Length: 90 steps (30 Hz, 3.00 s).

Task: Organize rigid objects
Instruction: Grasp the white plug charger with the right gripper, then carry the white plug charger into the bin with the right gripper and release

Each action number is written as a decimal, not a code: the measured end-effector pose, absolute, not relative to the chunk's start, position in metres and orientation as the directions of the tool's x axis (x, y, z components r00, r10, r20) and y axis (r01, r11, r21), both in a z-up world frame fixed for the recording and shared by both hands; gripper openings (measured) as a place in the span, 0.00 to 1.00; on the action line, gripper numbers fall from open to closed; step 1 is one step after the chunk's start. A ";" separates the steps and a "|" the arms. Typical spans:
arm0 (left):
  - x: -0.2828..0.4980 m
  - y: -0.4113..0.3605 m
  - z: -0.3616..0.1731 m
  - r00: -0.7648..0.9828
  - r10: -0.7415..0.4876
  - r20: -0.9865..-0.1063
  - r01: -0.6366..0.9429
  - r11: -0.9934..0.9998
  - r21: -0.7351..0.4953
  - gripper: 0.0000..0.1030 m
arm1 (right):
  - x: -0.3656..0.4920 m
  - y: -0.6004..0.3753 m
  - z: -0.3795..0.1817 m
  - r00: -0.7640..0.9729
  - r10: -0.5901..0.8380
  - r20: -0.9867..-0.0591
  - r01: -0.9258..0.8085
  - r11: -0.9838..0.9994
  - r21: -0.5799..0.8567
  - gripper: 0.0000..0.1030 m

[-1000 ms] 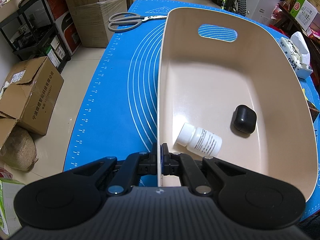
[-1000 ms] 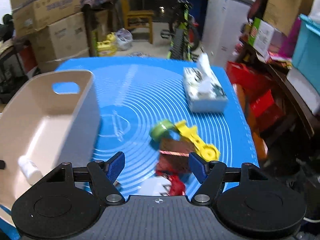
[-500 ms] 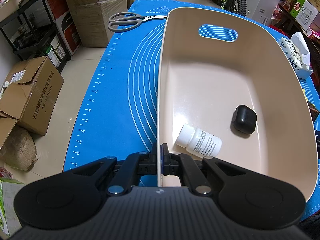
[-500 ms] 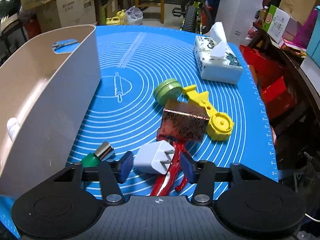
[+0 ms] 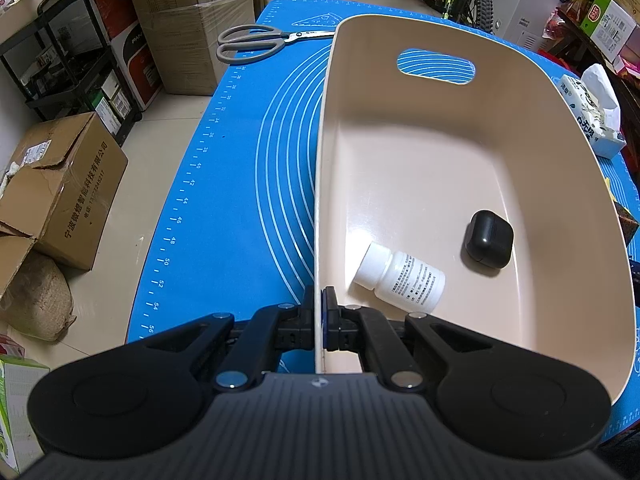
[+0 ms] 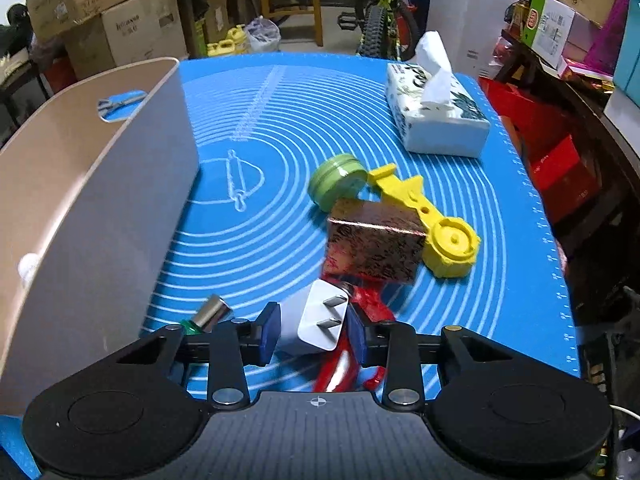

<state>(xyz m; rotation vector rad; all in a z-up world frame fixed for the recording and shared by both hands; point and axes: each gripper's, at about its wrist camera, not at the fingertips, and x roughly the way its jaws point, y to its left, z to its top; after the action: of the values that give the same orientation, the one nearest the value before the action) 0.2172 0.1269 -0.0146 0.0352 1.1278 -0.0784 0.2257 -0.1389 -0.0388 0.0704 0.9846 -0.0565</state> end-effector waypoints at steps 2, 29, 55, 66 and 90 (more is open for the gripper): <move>0.217 0.127 -0.015 0.426 -0.046 -0.903 0.080 0.997 -0.013 0.04 | 0.227 -0.136 -0.038 0.563 -0.001 -0.827 0.069 0.997 0.046 0.48; 0.217 0.127 -0.015 0.426 -0.044 -0.904 0.081 0.997 -0.011 0.04 | 0.229 -0.119 -0.037 0.600 -0.046 -0.798 0.055 0.998 -0.016 0.31; 0.218 0.128 -0.015 0.423 -0.049 -0.905 0.083 0.996 -0.015 0.04 | 0.235 -0.028 0.072 0.834 0.156 -0.529 -0.102 0.986 0.129 0.31; 0.219 0.128 -0.016 0.421 -0.048 -0.906 0.086 0.996 -0.013 0.04 | 0.260 0.036 0.039 0.734 0.246 -0.633 -0.234 0.967 0.104 0.31; 0.218 0.127 -0.016 0.422 -0.048 -0.905 0.093 0.996 -0.009 0.04 | 0.267 0.044 -0.008 0.536 0.231 -0.812 -0.199 0.969 0.145 0.43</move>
<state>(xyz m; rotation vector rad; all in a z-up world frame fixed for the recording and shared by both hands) 0.2181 0.1274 -0.0156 0.0443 1.1317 -0.0878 0.2671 0.0437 -0.0081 0.0360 0.9715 0.2563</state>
